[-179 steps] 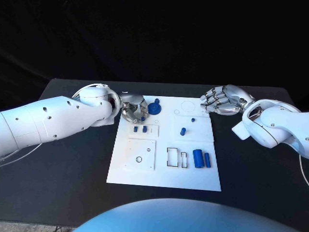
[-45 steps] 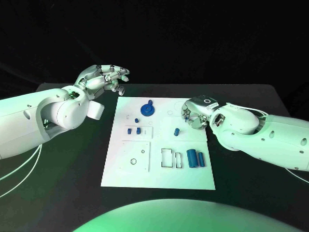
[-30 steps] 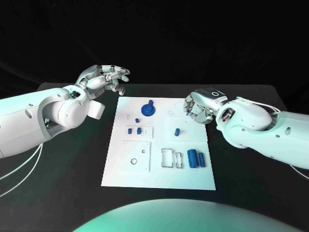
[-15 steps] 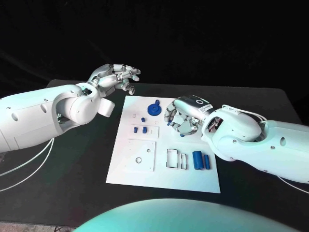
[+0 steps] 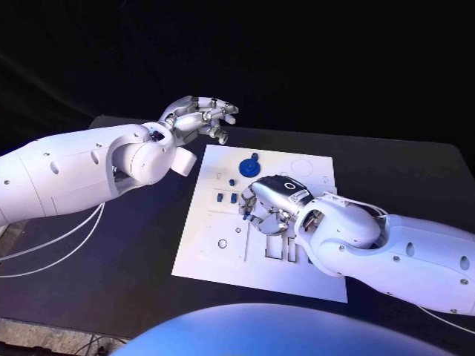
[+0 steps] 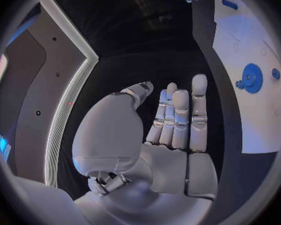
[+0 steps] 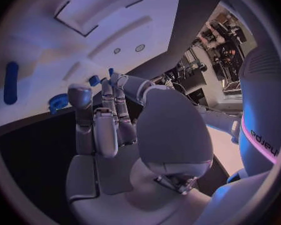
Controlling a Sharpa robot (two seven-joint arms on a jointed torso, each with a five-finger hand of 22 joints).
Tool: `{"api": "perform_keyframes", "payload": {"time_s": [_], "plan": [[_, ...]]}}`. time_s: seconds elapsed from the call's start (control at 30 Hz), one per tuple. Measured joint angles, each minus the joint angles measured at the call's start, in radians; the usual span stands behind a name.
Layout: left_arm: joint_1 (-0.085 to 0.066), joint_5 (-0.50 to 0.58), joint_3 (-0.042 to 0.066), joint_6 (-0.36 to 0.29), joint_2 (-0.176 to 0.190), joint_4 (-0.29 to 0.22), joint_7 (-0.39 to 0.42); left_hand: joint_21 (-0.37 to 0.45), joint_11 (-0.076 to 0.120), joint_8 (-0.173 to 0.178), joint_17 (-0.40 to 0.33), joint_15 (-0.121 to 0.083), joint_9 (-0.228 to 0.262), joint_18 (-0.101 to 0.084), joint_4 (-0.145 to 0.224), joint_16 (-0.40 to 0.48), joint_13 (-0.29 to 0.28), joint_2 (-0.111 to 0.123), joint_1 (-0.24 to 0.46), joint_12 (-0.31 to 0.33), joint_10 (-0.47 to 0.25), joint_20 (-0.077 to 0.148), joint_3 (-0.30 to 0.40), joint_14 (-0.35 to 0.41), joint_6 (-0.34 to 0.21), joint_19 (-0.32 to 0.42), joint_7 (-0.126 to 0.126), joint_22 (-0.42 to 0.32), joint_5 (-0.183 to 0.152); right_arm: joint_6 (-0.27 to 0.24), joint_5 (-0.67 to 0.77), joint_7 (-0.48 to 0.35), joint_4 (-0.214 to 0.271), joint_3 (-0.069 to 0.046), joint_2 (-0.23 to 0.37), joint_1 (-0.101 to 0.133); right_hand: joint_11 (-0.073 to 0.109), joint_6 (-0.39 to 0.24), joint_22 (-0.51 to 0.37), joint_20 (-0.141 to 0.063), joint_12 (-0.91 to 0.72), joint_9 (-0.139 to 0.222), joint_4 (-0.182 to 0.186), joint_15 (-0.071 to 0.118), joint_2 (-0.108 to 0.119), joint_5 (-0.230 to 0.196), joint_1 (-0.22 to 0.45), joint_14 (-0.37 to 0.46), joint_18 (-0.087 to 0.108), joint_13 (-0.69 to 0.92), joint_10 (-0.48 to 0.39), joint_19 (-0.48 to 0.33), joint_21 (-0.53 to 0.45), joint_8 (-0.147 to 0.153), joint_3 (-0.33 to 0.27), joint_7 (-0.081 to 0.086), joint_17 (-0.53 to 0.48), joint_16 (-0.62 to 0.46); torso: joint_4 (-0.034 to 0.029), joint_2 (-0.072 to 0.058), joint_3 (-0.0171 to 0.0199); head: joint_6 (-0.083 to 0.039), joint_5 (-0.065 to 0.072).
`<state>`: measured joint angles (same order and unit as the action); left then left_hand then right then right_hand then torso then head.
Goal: Assemble the parts on the task board
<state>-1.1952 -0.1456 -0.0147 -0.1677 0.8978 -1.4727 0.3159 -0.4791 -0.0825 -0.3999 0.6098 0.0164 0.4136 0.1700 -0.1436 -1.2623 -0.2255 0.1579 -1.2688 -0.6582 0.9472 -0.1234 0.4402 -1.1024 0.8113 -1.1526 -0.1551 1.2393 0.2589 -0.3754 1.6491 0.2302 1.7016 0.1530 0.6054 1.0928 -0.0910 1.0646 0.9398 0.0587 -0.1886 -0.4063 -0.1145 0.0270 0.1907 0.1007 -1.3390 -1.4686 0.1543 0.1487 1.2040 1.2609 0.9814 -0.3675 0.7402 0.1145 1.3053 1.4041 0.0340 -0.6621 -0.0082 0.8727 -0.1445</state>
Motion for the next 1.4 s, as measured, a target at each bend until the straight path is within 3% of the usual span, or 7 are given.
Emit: {"api": "perform_keyframes", "payload": {"time_s": [0.27,0.57,1.4], "plan": [[0.000,-0.001,0.000,0.002,-0.011,0.003,-0.003,0.000,0.000,0.000,-0.003,0.000,0.000,0.000,0.000,0.000,0.001,0.000,0.000,0.000,0.000,0.000,0.000,0.000,0.000,0.000,0.000,0.000,0.005,0.000,0.015,-0.005,-0.029,0.001,-0.029,-0.037,0.000,0.000,0.000,0.000,0.000,-0.001,0.000,0.000,0.000,0.000,0.000,0.000,0.000,0.000,0.000,0.000,0.000,0.000,0.000,0.000,0.000,0.000,0.0001,-0.001,0.0005,0.000,-0.020],[0.000,-0.004,0.000,0.008,-0.014,0.004,-0.010,0.000,0.000,0.000,-0.003,0.000,0.001,0.000,0.000,0.000,0.001,0.000,0.000,0.000,0.000,0.000,0.000,0.000,0.000,0.000,0.000,0.000,0.005,-0.001,0.026,-0.007,-0.045,0.001,-0.040,-0.054,0.000,0.000,0.000,0.000,0.000,-0.001,-0.003,0.000,0.000,0.004,0.000,0.000,0.000,0.000,0.000,0.000,0.000,0.000,0.002,0.000,0.000,0.000,0.0000,-0.001,0.0005,0.000,-0.034],[0.000,-0.009,0.000,0.029,-0.012,0.005,-0.027,0.000,0.000,0.000,-0.003,0.000,0.001,0.000,0.000,0.000,0.001,0.000,0.000,0.000,0.000,0.000,0.000,0.000,0.000,0.000,0.000,-0.001,0.005,0.002,0.038,-0.010,-0.075,0.001,-0.064,-0.063,0.000,0.000,0.001,0.002,0.000,-0.003,-0.003,0.000,-0.007,0.003,-0.006,0.000,0.000,0.000,0.000,-0.002,0.000,0.000,0.002,0.000,0.000,0.000,-0.0004,-0.001,-0.0002,0.000,-0.041]]}}
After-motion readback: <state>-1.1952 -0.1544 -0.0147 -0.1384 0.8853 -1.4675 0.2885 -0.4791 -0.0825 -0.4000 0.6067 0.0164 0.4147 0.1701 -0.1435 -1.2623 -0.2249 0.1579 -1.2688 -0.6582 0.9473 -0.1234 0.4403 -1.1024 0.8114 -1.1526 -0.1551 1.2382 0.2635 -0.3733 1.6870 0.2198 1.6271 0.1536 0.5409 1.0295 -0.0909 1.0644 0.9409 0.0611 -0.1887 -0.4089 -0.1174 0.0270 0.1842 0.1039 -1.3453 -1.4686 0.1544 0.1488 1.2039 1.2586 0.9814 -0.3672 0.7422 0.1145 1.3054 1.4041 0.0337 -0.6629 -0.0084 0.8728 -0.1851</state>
